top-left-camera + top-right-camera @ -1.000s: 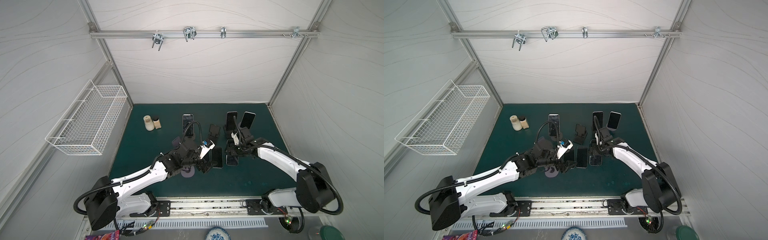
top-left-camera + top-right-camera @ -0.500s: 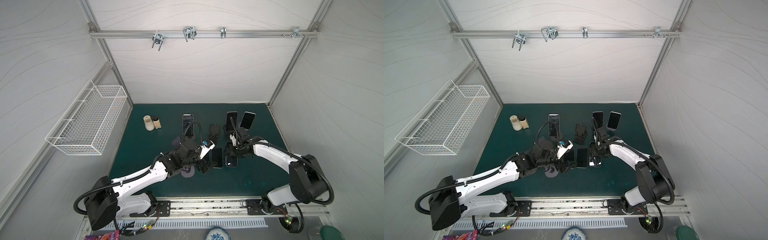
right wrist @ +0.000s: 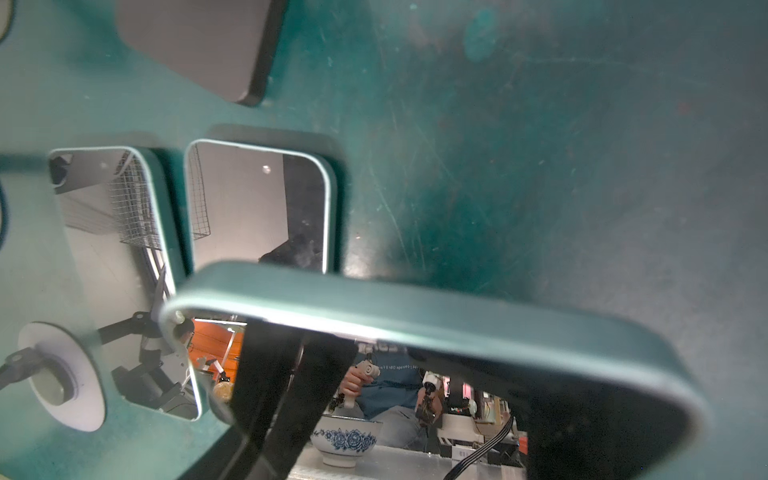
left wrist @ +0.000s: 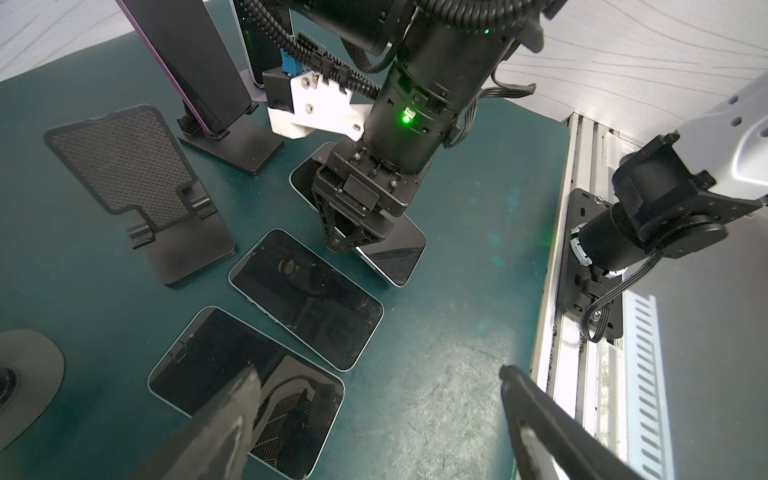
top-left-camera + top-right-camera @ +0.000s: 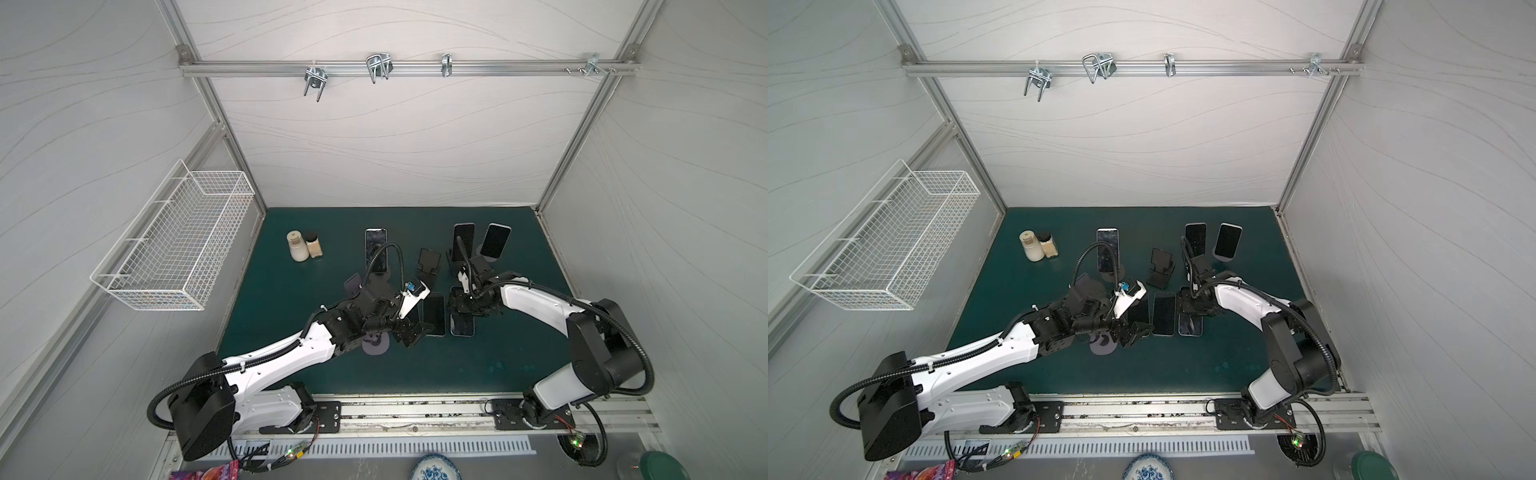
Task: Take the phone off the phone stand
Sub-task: 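Lower the held teal phone flat onto the table beside the flat phones, then open the right gripper to release the teal phone on the table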
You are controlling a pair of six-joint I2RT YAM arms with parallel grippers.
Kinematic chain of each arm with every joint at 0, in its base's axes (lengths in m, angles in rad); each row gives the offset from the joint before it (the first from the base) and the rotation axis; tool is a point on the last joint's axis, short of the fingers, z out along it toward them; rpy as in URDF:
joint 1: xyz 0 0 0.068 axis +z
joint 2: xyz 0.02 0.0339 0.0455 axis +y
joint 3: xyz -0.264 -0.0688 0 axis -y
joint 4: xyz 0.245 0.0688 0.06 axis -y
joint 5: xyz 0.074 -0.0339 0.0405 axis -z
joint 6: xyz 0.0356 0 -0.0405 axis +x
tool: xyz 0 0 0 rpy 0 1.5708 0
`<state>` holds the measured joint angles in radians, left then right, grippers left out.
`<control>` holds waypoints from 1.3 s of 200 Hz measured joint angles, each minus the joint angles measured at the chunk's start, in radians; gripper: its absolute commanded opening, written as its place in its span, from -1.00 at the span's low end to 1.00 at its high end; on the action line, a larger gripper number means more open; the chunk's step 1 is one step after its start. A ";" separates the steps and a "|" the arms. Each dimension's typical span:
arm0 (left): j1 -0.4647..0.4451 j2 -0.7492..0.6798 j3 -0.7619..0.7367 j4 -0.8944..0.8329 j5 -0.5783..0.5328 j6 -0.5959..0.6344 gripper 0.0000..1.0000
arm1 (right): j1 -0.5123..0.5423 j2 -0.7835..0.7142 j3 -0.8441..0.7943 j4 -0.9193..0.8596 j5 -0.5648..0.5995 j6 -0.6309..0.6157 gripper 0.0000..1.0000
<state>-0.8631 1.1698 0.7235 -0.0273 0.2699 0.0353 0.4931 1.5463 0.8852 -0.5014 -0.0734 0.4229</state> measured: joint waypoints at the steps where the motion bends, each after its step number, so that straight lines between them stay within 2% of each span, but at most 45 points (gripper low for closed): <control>1: 0.000 0.000 0.000 0.000 0.000 0.000 0.83 | 0.000 0.002 0.000 0.000 0.000 0.000 0.42; 147: 0.000 0.000 0.011 -0.019 -0.024 0.014 0.83 | -0.005 0.039 0.000 0.009 -0.018 0.015 0.62; 260: 0.000 0.000 0.011 -0.019 -0.034 0.015 0.83 | -0.005 0.039 0.000 0.014 -0.019 0.015 0.56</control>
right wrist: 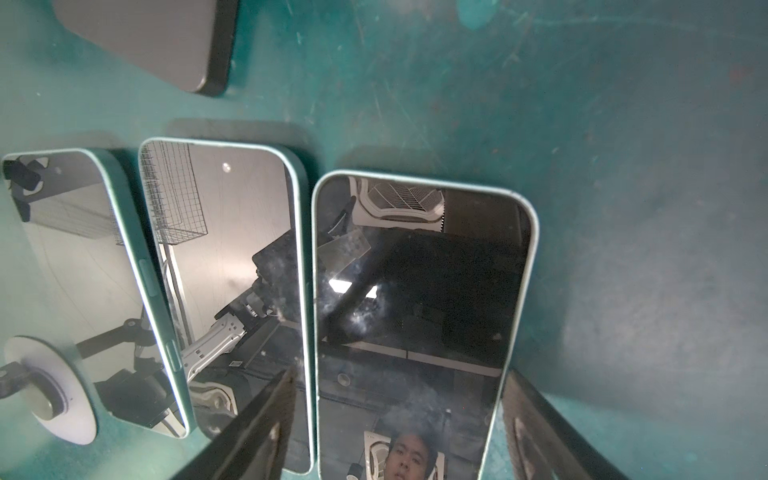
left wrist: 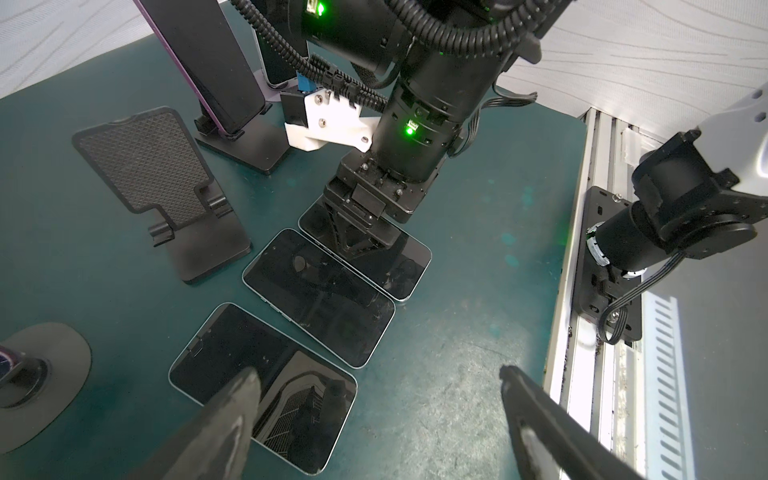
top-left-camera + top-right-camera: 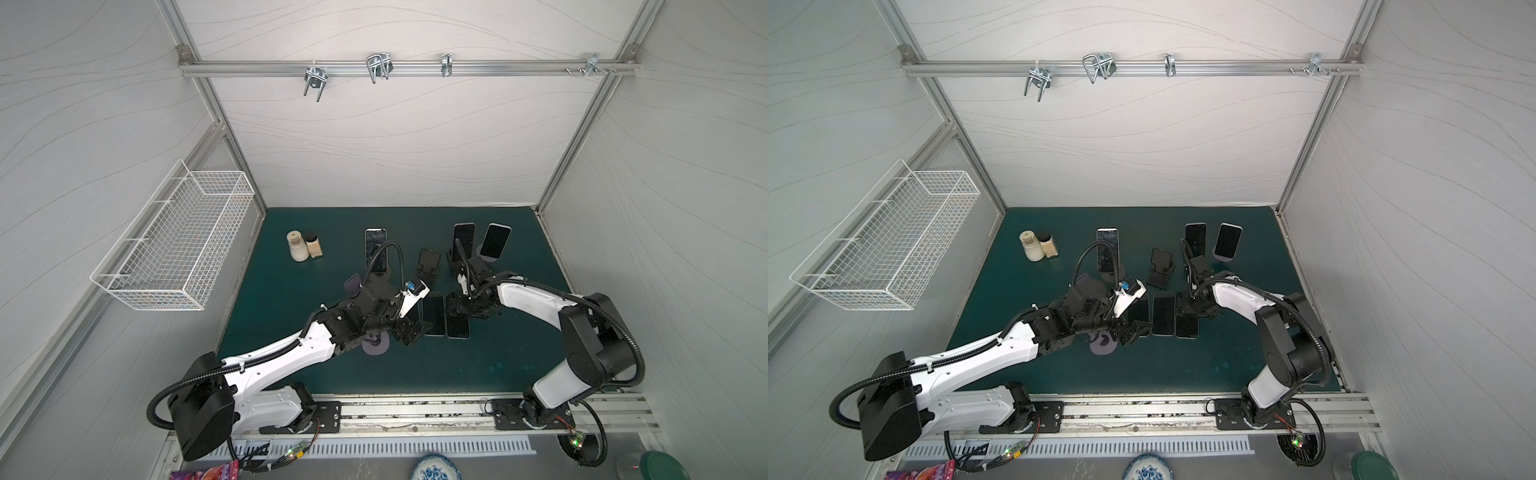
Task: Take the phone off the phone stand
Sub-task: 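Open the right gripper to release the teal phone on the table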
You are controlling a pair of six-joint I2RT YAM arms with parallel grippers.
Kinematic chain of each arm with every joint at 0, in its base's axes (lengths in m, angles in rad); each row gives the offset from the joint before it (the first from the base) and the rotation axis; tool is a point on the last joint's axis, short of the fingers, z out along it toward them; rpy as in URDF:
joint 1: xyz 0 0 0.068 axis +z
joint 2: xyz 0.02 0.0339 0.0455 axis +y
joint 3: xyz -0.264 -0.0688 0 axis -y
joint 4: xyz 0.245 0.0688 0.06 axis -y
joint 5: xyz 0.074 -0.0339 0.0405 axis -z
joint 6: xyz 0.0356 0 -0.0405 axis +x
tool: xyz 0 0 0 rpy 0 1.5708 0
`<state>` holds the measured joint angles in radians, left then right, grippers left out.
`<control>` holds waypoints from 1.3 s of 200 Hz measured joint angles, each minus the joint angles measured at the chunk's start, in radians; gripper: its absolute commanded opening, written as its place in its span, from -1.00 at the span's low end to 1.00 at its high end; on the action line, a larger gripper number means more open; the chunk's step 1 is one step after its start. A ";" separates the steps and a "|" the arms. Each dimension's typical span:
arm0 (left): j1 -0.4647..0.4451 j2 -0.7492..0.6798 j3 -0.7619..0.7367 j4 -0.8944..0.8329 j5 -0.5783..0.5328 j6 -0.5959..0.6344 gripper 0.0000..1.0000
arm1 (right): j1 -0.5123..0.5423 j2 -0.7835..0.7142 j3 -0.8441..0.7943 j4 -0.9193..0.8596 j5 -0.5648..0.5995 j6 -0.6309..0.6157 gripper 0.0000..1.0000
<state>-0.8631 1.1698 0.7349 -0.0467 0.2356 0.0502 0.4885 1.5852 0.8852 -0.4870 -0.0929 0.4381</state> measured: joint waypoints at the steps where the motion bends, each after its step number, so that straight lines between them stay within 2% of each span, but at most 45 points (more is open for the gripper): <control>1: 0.000 0.000 0.000 0.000 0.000 0.000 0.83 | 0.000 0.000 0.000 0.000 0.000 0.000 0.56; 260: 0.000 0.000 0.002 -0.001 -0.001 0.002 0.83 | -0.003 0.020 0.012 0.016 -0.040 0.002 0.50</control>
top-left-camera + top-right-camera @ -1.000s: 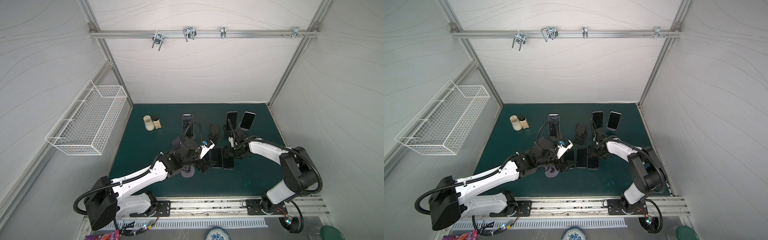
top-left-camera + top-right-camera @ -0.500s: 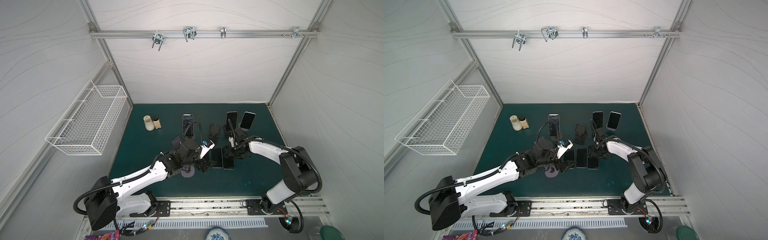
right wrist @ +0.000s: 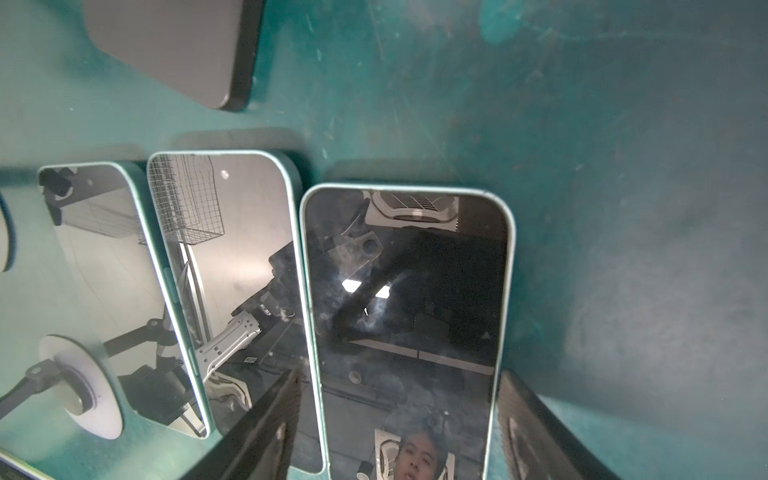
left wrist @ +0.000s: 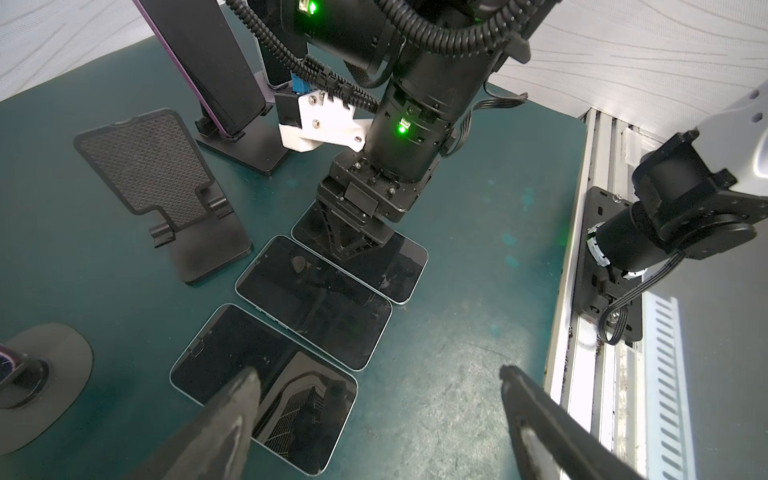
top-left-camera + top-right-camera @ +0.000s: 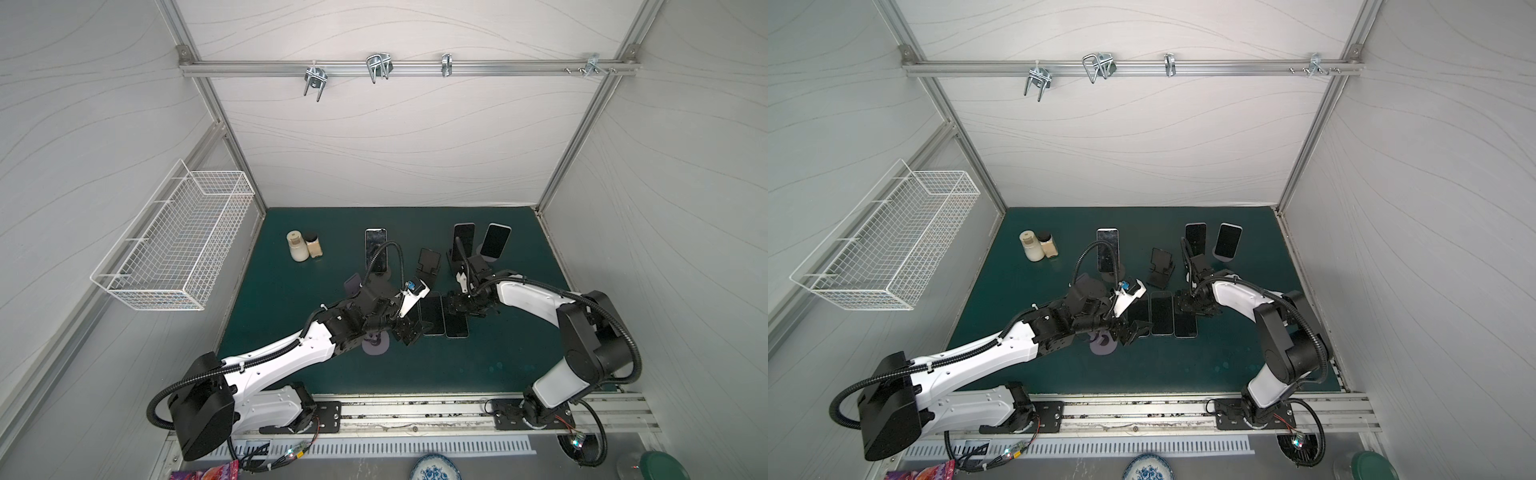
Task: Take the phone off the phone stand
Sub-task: 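Open the right gripper to release the teal phone on the table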
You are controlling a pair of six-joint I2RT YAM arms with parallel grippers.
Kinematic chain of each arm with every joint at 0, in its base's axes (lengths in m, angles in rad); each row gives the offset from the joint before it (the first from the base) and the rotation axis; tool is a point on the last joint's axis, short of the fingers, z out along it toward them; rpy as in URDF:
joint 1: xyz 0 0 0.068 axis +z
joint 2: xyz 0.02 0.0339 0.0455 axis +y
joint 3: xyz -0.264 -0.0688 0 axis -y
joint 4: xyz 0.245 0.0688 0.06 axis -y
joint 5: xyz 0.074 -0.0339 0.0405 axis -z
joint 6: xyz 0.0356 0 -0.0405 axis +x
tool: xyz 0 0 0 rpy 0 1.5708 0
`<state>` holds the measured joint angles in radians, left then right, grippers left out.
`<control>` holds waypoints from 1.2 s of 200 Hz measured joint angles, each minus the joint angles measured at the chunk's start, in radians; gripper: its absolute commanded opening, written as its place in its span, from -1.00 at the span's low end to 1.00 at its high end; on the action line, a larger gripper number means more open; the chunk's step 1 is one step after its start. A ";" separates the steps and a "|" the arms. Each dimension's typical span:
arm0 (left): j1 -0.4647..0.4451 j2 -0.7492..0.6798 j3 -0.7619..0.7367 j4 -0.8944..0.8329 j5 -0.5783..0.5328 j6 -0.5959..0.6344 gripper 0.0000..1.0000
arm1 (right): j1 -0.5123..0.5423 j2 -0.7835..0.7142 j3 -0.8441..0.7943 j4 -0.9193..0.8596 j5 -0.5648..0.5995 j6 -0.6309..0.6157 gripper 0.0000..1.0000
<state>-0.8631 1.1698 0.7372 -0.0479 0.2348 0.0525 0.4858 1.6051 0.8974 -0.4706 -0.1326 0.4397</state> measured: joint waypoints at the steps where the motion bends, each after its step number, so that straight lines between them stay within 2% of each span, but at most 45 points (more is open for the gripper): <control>1: 0.000 0.000 0.000 0.000 0.000 0.000 0.83 | 0.000 0.000 0.000 0.000 0.000 0.000 0.50; 112: 0.000 0.000 0.002 -0.006 -0.005 0.000 0.83 | 0.000 0.002 0.000 0.001 0.001 0.000 0.51; 240: 0.000 0.000 0.002 -0.006 -0.023 0.013 0.83 | 0.000 -0.017 0.002 -0.002 0.024 0.002 0.78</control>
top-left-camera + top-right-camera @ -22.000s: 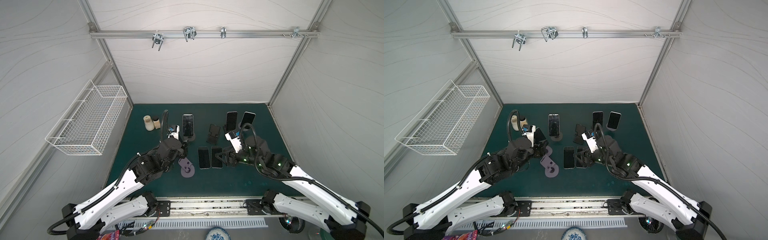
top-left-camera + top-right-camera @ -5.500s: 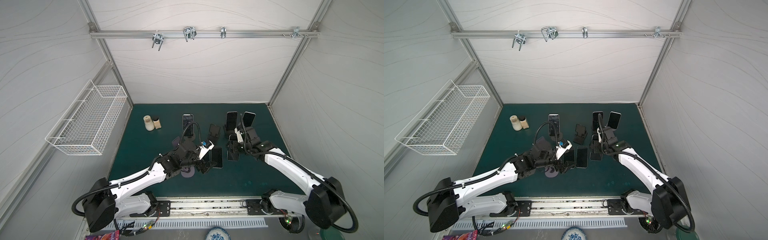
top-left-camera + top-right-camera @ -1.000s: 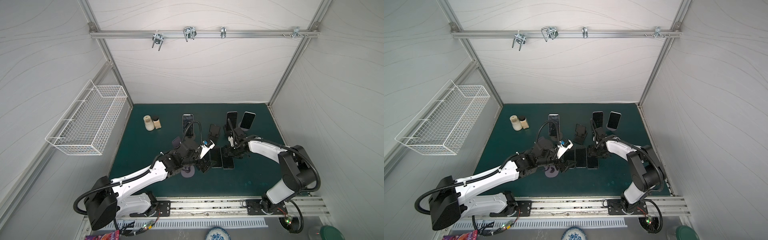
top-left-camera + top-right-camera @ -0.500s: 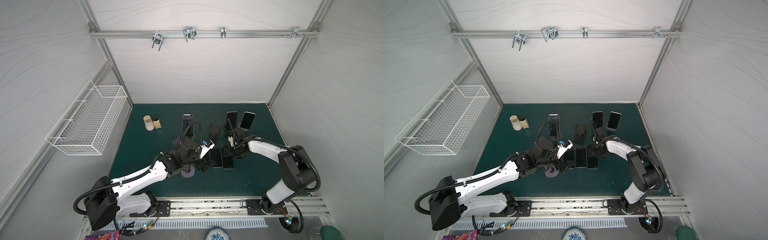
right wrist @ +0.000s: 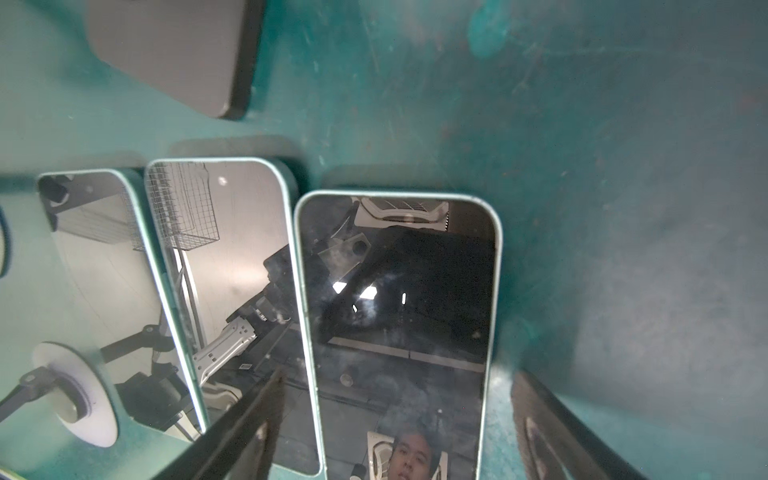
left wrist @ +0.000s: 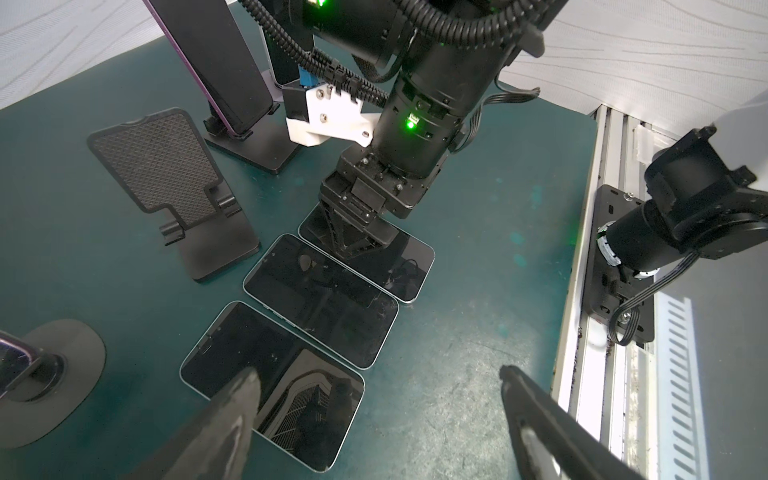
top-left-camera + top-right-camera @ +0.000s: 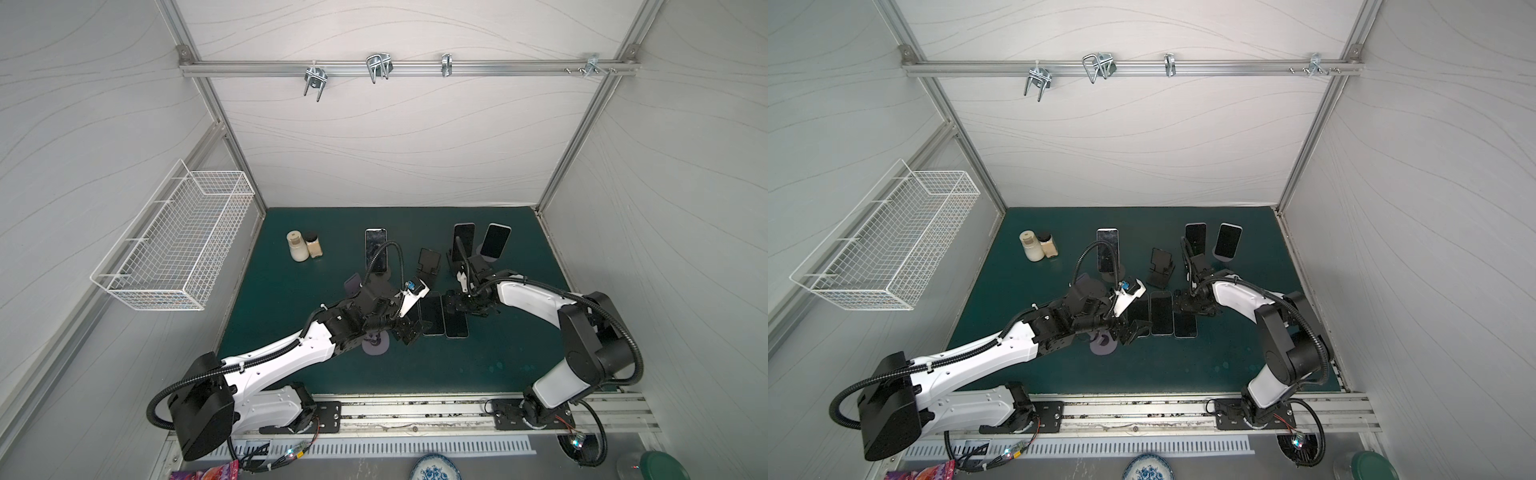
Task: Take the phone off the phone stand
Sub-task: 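Open the right gripper to release the teal phone on the table, then lift the open right gripper up and away from the flat phones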
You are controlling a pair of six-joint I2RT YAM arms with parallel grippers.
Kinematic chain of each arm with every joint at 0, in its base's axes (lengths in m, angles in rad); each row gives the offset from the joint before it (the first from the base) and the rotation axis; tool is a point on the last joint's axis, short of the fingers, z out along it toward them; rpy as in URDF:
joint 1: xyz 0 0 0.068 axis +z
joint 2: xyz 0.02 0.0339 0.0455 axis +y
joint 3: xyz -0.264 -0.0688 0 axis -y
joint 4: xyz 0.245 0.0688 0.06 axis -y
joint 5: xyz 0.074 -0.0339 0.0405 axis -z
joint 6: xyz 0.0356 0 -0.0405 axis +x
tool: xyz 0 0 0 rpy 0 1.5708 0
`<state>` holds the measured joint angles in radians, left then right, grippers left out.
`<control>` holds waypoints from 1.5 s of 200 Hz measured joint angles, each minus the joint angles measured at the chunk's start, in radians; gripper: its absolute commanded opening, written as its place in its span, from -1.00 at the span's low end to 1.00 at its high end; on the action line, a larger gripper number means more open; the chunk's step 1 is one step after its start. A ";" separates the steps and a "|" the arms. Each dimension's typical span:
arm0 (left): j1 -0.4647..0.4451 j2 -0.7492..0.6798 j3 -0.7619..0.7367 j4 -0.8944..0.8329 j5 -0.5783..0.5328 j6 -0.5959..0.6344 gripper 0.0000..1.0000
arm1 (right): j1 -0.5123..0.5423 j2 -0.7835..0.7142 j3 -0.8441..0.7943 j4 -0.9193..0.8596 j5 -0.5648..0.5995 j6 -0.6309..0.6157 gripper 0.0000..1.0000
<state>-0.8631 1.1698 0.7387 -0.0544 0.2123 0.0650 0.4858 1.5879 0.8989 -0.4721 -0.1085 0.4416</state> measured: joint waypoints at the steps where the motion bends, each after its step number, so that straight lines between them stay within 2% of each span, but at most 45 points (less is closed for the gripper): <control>1: 0.000 0.000 0.000 0.000 0.000 0.000 0.83 | 0.000 0.000 0.000 0.000 0.000 0.000 0.78; 97: 0.019 -0.010 -0.003 0.035 -0.042 0.012 0.83 | 0.000 -0.063 0.046 -0.011 0.034 -0.004 0.80; 205: 0.078 -0.100 -0.038 0.092 -0.112 0.000 0.83 | 0.004 -0.262 0.045 -0.016 0.076 0.008 0.76; 300: 0.160 -0.114 -0.038 0.092 -0.115 -0.050 0.83 | 0.025 -0.286 0.145 0.019 0.093 -0.011 0.74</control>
<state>-0.7033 1.0554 0.7006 0.0376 0.0971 0.0147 0.5106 1.3018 1.0439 -0.4526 -0.0151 0.4305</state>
